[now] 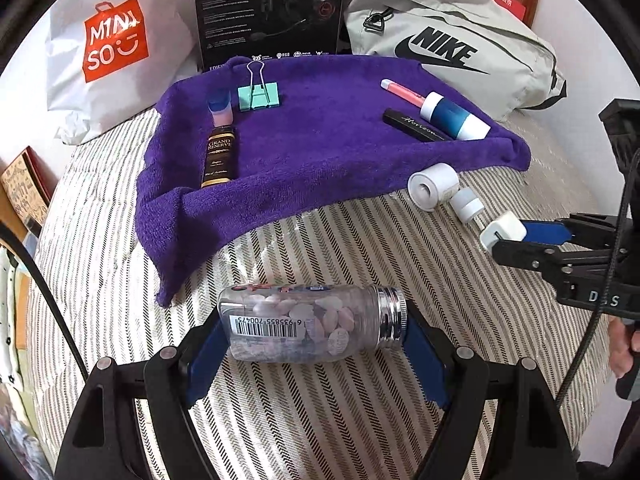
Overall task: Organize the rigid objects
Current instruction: 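Grasp the white charger plug with the right gripper, then lay the pill bottle on the towel with left while right places the charger plug there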
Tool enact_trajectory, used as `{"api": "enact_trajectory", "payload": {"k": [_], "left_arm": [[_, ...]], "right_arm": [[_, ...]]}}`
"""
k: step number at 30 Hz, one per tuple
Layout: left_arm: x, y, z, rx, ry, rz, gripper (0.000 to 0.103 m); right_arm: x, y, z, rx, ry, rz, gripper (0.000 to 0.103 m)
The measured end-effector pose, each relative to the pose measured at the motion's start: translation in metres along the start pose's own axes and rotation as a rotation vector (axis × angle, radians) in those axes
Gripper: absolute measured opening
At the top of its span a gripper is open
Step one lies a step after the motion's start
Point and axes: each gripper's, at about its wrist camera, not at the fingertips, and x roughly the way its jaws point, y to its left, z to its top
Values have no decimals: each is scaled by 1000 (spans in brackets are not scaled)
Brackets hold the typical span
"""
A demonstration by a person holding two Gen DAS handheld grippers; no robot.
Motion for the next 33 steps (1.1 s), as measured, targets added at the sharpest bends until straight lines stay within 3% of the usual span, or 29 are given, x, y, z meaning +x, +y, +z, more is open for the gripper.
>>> {"api": "enact_trajectory", "payload": {"k": [17, 33], "left_arm": [[-3, 5, -2, -30, -23, -31, 80], [-10, 10, 1, -65, -22, -9, 80]], "right_arm": [[10, 8, 11, -70, -22, -57, 44], [0, 2, 4, -86, 12, -10, 44]]}}
